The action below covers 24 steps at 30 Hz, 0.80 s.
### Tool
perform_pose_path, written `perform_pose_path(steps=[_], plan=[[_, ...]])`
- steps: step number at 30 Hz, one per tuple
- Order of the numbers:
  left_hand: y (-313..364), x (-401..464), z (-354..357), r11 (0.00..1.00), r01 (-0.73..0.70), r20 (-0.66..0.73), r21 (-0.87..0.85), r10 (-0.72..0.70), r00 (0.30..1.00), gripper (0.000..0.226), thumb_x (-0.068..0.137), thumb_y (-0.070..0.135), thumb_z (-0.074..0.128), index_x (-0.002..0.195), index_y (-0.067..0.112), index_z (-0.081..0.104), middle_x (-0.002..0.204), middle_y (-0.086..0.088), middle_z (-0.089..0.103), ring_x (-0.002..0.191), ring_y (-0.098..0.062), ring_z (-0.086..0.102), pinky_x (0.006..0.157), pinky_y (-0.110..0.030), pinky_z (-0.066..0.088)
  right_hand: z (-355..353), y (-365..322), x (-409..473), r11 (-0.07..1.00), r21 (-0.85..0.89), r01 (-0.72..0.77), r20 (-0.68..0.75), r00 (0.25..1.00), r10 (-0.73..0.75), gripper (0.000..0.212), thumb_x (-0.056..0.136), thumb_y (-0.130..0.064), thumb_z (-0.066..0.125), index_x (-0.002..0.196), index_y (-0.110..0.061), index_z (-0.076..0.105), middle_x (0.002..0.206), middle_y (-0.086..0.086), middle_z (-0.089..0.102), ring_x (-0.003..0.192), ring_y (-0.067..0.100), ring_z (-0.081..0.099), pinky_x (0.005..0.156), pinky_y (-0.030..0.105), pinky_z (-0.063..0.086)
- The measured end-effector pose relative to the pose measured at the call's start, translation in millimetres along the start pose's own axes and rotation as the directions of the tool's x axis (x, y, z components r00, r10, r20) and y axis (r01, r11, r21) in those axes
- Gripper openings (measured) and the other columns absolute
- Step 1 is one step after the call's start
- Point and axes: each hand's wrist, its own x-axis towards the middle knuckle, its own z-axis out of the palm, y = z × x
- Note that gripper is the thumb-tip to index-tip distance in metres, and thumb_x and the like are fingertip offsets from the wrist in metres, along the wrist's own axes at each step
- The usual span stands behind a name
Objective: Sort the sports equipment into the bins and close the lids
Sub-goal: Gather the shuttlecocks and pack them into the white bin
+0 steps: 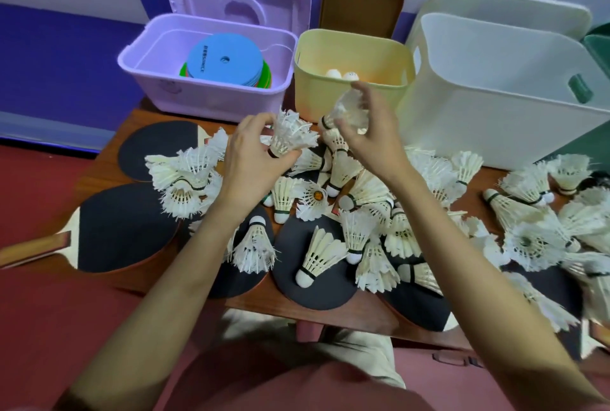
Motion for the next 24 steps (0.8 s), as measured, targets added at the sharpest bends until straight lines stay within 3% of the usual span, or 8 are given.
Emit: perform_pose_path(steps=[4, 10, 15, 17, 20, 22, 24], plan=[[7, -13, -2, 1.000, -0.011, 0.012, -0.005, 0.011, 1.000, 0.051, 0.072, 0.037, 0.080, 0.117, 0.022, 0.060, 0.111, 0.006, 0.065, 0.100, -0.016, 0.060, 0.088, -0.040, 0.051, -18, -23, -30, 0.974, 0.224, 0.025, -0.087, 0.996, -0.005, 0.049, 0.093, -0.030, 0.059, 0.137, -0.016, 0.042, 0.128, 0.003, 0.053, 0.115, 0.013, 0.052, 0.096, 0.040, 0.048], [12, -27, 0, 0.996, -0.086, 0.074, -0.008, 0.086, 0.994, 0.055, 0.072, 0.027, 0.080, 0.123, 0.025, 0.060, 0.107, 0.010, 0.069, 0.097, -0.009, 0.064, 0.089, -0.035, 0.052, -21, -42, -60, 0.978, 0.192, 0.076, 0.144, 0.984, -0.105, 0.051, 0.094, -0.025, 0.058, 0.140, -0.013, 0.039, 0.130, 0.003, 0.051, 0.117, 0.014, 0.051, 0.100, 0.039, 0.043], [18, -41, -2, 0.991, -0.089, 0.069, -0.104, 0.097, 0.993, 0.050, 0.071, 0.023, 0.083, 0.116, 0.015, 0.064, 0.094, 0.013, 0.066, 0.082, 0.005, 0.062, 0.083, -0.014, 0.050, -18, -57, -72, 0.984, 0.152, 0.096, 0.333, 0.932, -0.142, 0.058, 0.100, -0.029, 0.046, 0.150, -0.016, 0.021, 0.154, 0.001, 0.027, 0.142, 0.009, 0.023, 0.118, 0.034, 0.022], [15, -46, -5, 0.988, -0.050, 0.068, -0.149, 0.061, 0.996, 0.050, 0.070, 0.023, 0.084, 0.115, 0.015, 0.064, 0.096, 0.011, 0.067, 0.086, 0.002, 0.063, 0.086, -0.017, 0.051, -20, -62, -77, 0.984, 0.164, 0.069, 0.369, 0.921, -0.126, 0.057, 0.101, -0.031, 0.042, 0.151, -0.020, 0.018, 0.158, -0.002, 0.018, 0.145, 0.005, 0.013, 0.120, 0.030, 0.014], [8, -56, -9, 0.975, 0.005, 0.077, -0.221, 0.012, 0.997, 0.051, 0.069, 0.020, 0.085, 0.114, 0.012, 0.062, 0.104, 0.001, 0.069, 0.097, -0.009, 0.066, 0.091, -0.024, 0.052, -23, -67, -86, 0.973, 0.224, 0.053, 0.251, 0.962, -0.110, 0.050, 0.102, -0.028, 0.040, 0.149, -0.018, 0.026, 0.156, -0.003, 0.024, 0.144, 0.005, 0.018, 0.119, 0.026, 0.017], [5, -63, -12, 0.969, 0.035, 0.060, -0.246, -0.021, 0.998, 0.051, 0.067, 0.016, 0.085, 0.112, 0.012, 0.061, 0.105, -0.001, 0.069, 0.099, -0.011, 0.066, 0.091, -0.024, 0.052, -22, -61, -93, 0.968, 0.242, 0.062, 0.094, 0.992, -0.087, 0.041, 0.101, -0.022, 0.042, 0.141, -0.013, 0.038, 0.145, -0.001, 0.041, 0.135, 0.007, 0.035, 0.112, 0.029, 0.031], [0, -68, -14, 0.964, 0.064, 0.041, -0.257, -0.056, 0.998, 0.055, 0.067, 0.016, 0.085, 0.116, 0.010, 0.060, 0.107, -0.003, 0.069, 0.100, -0.013, 0.066, 0.091, -0.024, 0.052, -22, -53, -101, 0.978, 0.206, 0.020, 0.041, 0.999, -0.029, 0.033, 0.099, -0.020, 0.047, 0.130, -0.010, 0.048, 0.126, 0.000, 0.055, 0.116, 0.009, 0.052, 0.098, 0.029, 0.044]])
